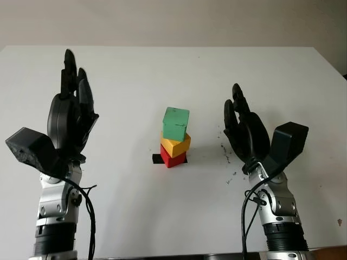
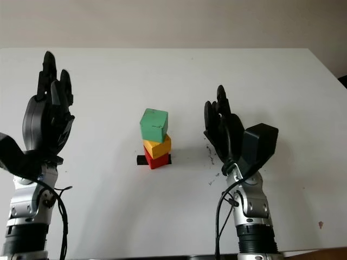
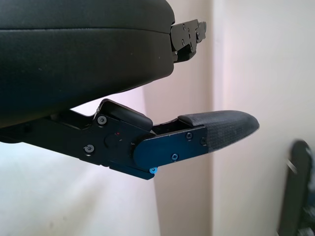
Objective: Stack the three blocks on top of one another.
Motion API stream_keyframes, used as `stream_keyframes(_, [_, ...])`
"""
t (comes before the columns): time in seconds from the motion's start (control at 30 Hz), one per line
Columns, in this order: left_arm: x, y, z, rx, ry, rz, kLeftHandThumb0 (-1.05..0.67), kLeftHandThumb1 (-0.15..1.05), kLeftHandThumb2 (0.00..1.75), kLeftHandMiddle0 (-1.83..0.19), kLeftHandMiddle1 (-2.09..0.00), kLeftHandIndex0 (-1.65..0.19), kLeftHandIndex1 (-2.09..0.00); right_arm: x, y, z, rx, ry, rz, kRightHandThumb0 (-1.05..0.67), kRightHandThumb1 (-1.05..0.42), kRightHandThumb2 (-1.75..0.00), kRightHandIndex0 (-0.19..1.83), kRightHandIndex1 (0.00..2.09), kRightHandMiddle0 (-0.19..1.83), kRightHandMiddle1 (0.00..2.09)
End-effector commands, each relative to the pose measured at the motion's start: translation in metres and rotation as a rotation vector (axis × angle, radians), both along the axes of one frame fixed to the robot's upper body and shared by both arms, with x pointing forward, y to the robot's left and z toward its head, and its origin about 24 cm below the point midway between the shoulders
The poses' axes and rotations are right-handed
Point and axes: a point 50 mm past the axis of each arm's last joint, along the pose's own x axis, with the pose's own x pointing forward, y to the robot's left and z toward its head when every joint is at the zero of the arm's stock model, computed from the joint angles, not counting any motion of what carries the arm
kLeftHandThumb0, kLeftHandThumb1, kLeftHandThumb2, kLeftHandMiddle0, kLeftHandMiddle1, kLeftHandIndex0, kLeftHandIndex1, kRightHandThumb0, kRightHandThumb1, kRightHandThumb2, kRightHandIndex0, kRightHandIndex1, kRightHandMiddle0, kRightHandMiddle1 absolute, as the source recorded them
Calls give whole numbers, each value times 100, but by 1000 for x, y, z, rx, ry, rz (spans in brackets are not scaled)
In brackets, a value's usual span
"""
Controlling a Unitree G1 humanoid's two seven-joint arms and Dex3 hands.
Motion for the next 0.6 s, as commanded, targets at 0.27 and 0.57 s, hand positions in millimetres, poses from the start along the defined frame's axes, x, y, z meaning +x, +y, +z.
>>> stream_keyframes(0.27, [6,8,-22,-55,80,-16,-74,105,64,19,-1,19,-1,0,5,15,-26,-40,-26,-65,-105,-65,-19,0,-19,0])
stream_keyframes(0.57, [-2,-8,-24,-35,104,-125,-75,105,58,12,-6,12,-6,0,10,16,-22,-30,-27,-64,-105,-65,-19,0,-19,0])
